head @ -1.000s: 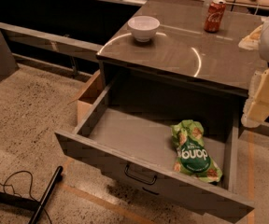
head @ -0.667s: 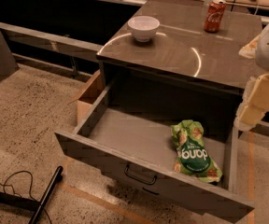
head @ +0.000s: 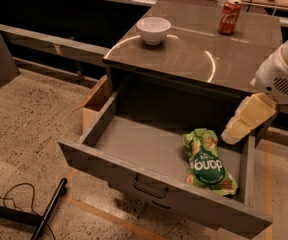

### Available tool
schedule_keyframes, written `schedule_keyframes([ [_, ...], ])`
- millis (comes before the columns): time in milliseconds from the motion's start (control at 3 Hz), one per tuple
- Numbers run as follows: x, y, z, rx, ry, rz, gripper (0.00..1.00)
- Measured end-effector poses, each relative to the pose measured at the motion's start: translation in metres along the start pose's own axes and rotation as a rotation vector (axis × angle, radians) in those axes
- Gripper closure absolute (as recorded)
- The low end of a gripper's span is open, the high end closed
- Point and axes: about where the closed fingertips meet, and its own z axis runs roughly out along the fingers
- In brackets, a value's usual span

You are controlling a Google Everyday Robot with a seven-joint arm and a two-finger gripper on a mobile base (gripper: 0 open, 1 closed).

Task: Pick green rice chip bag from top drawer and place on counter

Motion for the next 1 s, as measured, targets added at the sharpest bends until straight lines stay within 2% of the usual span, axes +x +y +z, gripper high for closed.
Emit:
schedule_keyframes([
  [333, 0.003, 0.000, 0.039, -0.023, -0.018, 0.154, 0.00],
  [667, 0.007, 0.000, 0.081, -0.001, -0.021, 0.255, 0.00],
  [1000, 0.012, -0.005, 0.126, 0.039, 0.006, 0.334, 0.00],
])
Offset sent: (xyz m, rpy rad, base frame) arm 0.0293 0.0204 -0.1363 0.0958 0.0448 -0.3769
